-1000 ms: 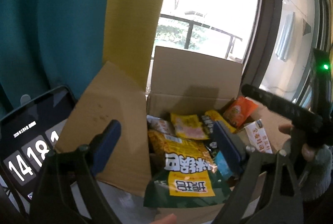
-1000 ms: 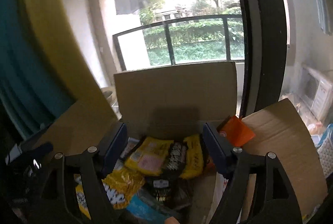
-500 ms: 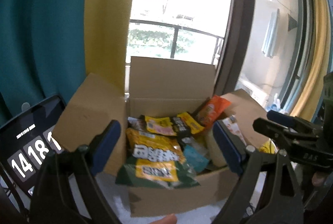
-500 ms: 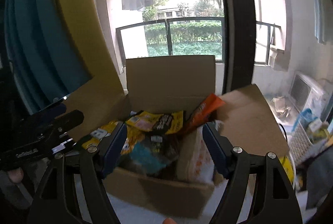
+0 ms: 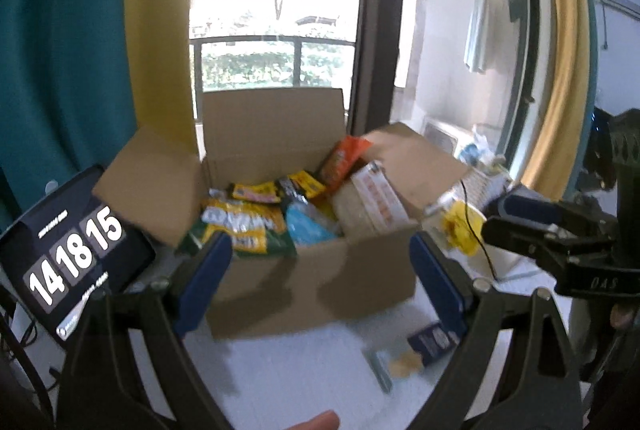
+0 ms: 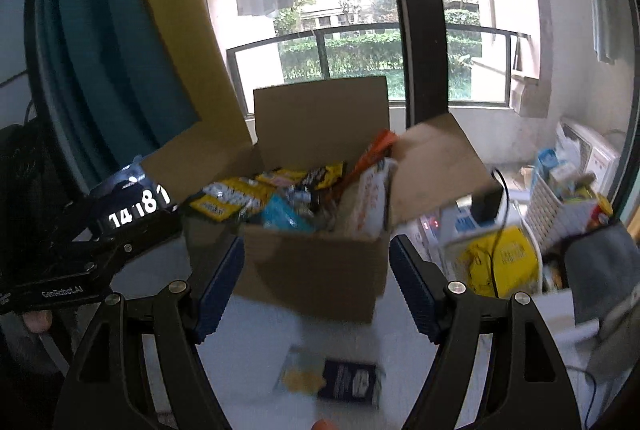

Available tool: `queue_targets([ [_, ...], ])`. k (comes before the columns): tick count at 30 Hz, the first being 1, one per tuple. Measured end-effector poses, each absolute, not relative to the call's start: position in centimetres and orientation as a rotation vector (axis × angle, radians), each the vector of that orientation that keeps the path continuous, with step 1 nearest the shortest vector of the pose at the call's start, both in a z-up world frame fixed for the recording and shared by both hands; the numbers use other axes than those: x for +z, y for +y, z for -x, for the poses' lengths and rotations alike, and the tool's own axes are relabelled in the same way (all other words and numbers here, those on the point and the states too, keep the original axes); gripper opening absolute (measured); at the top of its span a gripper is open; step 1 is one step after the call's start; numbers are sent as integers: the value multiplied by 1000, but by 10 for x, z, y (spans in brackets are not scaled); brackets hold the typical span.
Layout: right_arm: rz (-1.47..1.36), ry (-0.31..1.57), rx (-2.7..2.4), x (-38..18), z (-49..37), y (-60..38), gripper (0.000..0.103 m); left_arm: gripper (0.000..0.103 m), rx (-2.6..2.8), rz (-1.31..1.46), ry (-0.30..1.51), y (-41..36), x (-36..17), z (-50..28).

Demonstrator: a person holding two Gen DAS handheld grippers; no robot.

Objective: Organize snacks
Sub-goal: 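Move the left tool to the purple bag while the right tool reaches the blue-white packet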

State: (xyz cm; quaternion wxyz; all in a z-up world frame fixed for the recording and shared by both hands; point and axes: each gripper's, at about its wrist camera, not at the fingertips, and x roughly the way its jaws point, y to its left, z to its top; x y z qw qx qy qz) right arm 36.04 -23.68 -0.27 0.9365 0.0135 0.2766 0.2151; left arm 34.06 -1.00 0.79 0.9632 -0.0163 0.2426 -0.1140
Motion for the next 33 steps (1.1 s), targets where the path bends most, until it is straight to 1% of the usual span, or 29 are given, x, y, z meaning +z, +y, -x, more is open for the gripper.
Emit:
queue_targets([
  [9, -16, 625, 456, -30, -298, -253, 78, 91, -244, 42, 554, -16, -22, -282],
  [17, -28, 672, 469, -56, -255, -266, 78, 91, -245, 125, 667, -12, -68, -231],
  [26, -21, 779, 498, -104, -213, -271, 81, 91, -267, 183, 791, -16, -117, -182],
  [31, -20, 834, 510, -128, -198, -274, 86, 91, -258, 209, 873, -15, -138, -169],
  [33, -14, 865, 515, -140, -193, -277, 87, 91, -259, 221, 928, -16, -149, -164],
])
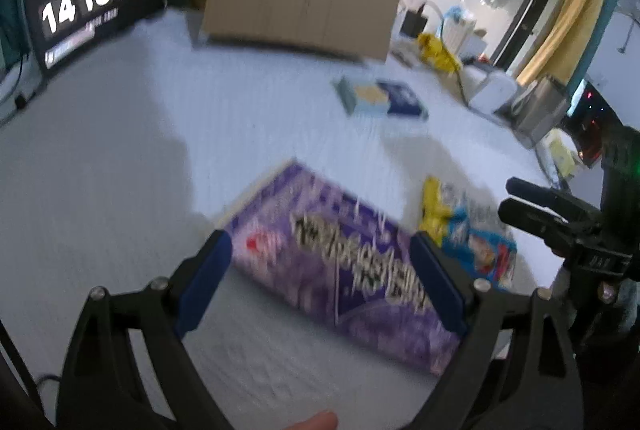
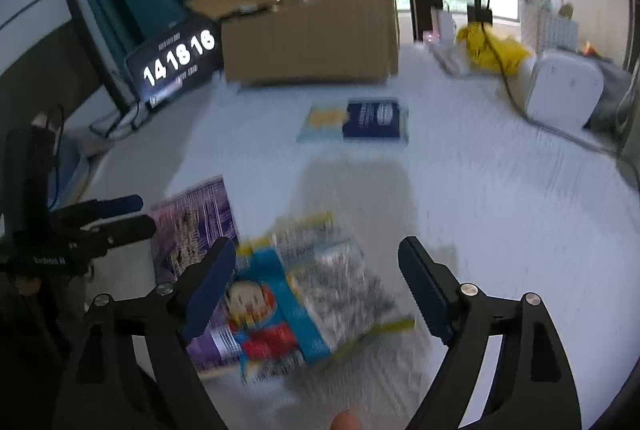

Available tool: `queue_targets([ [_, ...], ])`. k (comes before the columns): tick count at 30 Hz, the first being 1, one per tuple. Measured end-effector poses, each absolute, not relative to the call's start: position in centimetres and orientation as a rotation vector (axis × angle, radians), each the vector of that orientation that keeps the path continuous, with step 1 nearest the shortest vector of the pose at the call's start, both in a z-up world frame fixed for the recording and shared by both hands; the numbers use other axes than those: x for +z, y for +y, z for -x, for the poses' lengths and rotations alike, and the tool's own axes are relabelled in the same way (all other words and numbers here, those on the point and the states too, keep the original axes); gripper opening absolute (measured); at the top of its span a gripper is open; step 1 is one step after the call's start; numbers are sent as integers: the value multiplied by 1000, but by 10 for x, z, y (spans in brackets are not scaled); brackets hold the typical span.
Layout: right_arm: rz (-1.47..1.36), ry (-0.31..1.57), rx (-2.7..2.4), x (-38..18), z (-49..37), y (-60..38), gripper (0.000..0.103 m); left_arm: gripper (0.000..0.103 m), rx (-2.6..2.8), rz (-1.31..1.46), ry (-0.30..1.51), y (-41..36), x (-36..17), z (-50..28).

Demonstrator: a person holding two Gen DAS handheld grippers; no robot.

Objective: Organize snacks
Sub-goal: 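Move the left tool to the purple bag while the right tool reaches the blue-white packet, then grasp the purple bag with the left tool while the right tool grasps the blue-white cartoon bag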

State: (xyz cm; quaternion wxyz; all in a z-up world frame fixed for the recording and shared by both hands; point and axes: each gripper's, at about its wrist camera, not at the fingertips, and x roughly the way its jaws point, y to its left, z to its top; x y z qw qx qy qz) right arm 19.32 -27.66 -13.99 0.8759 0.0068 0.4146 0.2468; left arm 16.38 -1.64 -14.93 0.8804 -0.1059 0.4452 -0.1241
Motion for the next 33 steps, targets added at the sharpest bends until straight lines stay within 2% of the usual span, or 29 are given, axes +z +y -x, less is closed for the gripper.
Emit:
queue_targets([
  [4, -28, 883, 548, -154, -182, -280, 88, 91, -257, 250, 1007, -16, -166, -154],
  [7, -6, 869, 567, -159, -174, -275, 92, 92, -244, 265, 1000, -16, -167, -150],
  [10, 29, 863, 571, -164, -170, -268, 95, 102, -254, 267, 1000, -22, -167, -154],
  [17, 170, 872, 482, -183, -174, -249, 98, 102, -253, 180, 997, -49, -168, -168],
  [21, 85, 885, 480, -181, -185, -261, 98, 102, -291, 162, 995, -63, -168, -177],
  [24, 5, 886, 488, -178, -192, -274, 94, 102, -311, 161, 993, -71, -168, -185],
  [28, -59, 875, 464, -175, -199, -289, 81, 102, -323, 165, 1003, -83, -166, -200],
  [33, -74, 843, 438, -177, -199, -294, 72, 102, -369, 141, 1007, -106, -165, -210],
])
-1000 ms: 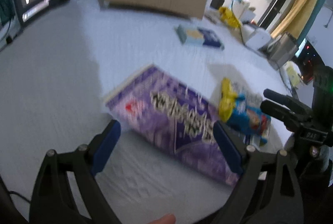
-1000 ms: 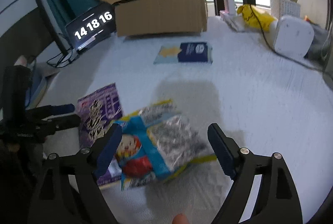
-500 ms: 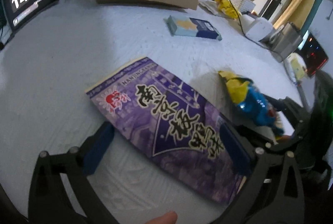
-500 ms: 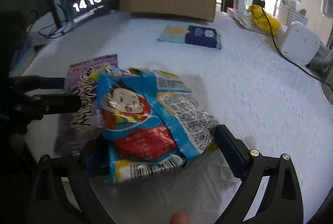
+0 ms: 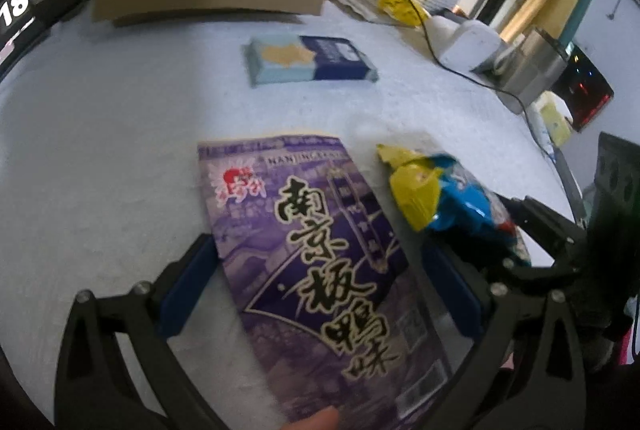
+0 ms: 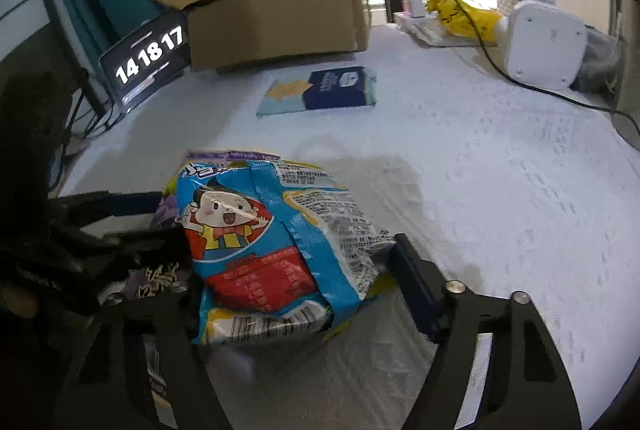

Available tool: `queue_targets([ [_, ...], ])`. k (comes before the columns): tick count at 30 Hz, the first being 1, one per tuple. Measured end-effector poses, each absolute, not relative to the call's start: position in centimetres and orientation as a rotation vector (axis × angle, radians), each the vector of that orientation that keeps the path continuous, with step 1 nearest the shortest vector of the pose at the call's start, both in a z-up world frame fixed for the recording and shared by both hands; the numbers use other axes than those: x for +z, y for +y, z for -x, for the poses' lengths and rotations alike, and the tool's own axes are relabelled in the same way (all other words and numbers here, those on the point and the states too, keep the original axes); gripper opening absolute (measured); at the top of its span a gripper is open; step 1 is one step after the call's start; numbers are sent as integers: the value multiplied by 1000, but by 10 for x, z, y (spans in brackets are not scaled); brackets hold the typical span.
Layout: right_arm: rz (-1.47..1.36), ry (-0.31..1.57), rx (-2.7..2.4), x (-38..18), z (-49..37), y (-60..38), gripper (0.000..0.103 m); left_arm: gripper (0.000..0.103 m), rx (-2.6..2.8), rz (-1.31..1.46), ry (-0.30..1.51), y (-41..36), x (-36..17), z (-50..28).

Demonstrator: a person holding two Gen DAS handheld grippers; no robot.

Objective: Organize snacks
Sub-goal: 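Grasp the purple bag with the left tool while the right tool grasps the blue-white cartoon bag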

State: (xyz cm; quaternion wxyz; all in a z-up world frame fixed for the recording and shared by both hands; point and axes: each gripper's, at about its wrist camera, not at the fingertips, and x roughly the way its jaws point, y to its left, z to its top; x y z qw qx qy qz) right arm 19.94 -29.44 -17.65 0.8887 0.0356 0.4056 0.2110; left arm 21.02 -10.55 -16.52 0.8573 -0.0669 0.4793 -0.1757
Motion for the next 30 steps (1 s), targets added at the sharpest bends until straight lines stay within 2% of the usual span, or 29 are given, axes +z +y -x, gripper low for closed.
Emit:
queue_targets([
  [4, -155, 821, 390, -174, -202, -312, 61, 102, -324, -15, 1028, -131, -168, -212],
  [8, -145, 779, 330, -165, -202, -325, 61, 103, -291, -156, 1034, -156, -175, -211],
  [21, -209, 759, 328, -168, -203, -344, 60, 103, -241, -202, 1009, -170, -172, -216],
  [23, -216, 756, 330, -167, -203, -345, 61, 100, -267, -191, 999, -167, -173, -215],
  [24, -219, 754, 330, -167, -203, -346, 61, 98, -281, -180, 996, -166, -173, -214],
  [25, -223, 753, 330, -166, -203, -347, 60, 91, -305, -169, 993, -165, -173, -213],
  [28, -226, 752, 329, -166, -204, -347, 60, 60, -358, -203, 967, -174, -168, -203],
  [30, -219, 749, 331, -164, -204, -345, 60, 54, -370, -237, 948, -180, -165, -196],
])
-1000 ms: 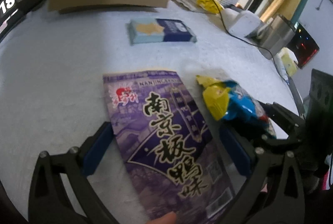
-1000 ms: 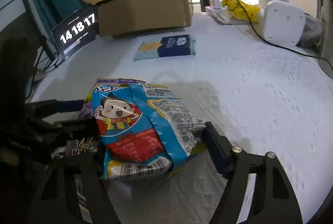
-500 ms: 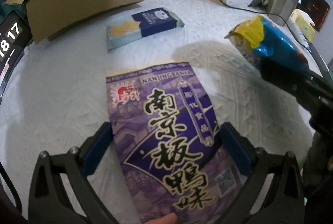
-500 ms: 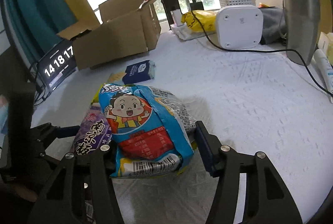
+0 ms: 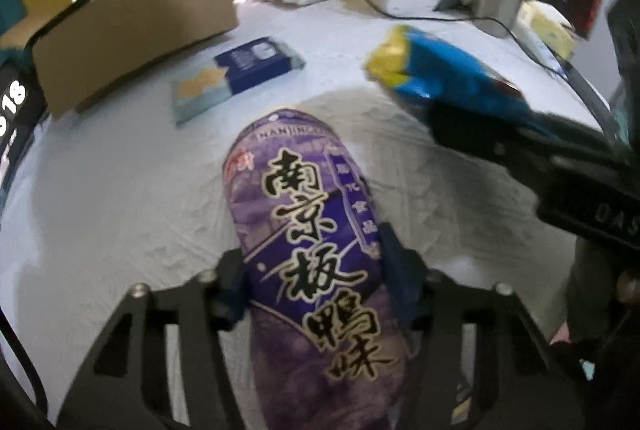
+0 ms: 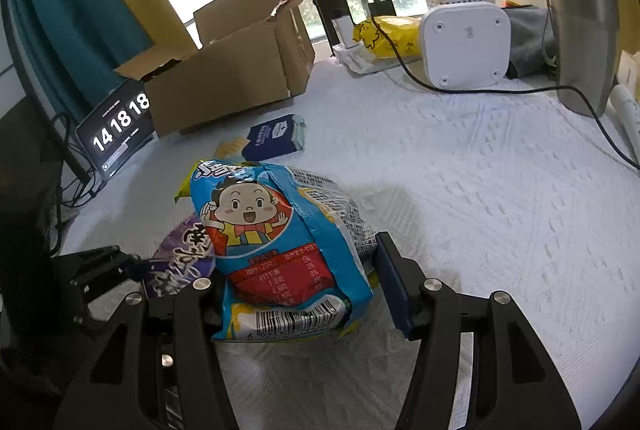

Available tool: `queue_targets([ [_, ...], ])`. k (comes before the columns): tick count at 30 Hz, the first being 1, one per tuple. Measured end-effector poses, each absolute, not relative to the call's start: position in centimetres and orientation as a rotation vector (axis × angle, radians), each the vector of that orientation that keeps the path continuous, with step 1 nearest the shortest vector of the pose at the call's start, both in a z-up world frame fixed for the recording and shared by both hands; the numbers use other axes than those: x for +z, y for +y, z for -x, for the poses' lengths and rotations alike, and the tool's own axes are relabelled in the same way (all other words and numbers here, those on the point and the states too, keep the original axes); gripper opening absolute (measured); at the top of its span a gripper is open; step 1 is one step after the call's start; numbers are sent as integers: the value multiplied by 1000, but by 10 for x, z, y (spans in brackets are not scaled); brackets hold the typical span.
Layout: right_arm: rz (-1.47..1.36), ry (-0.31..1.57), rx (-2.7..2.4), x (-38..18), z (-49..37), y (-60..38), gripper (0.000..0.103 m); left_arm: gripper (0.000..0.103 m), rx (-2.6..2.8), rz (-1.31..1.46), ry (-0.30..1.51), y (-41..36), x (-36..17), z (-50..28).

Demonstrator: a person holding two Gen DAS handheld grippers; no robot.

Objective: Organize snacks
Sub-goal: 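Grasp the purple bag with the left tool while the right tool grasps the blue-white cartoon bag, then carry both bags over the box and open both tools to drop them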

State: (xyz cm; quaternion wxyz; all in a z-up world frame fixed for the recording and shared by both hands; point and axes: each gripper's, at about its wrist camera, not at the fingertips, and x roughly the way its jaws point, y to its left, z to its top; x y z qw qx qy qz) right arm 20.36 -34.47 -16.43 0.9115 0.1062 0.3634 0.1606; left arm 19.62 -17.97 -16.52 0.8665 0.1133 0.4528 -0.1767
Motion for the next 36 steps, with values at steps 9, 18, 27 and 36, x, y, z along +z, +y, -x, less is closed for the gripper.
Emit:
queue_targets([
  [9, -185, 718, 344, -146, -207, -331, 60, 44, -400, -153, 928, -155, -155, -198],
  [18, -114, 675, 340, -116, -226, -304, 60, 44, -385, -6, 806, -103, -117, -206],
  [27, -56, 627, 368, -86, -249, -269, 60, 44, -367, 34, 677, -55, -81, -217],
  [36, 11, 562, 383, -52, -286, -238, 60, 44, -345, -11, 486, -23, -40, -238],
])
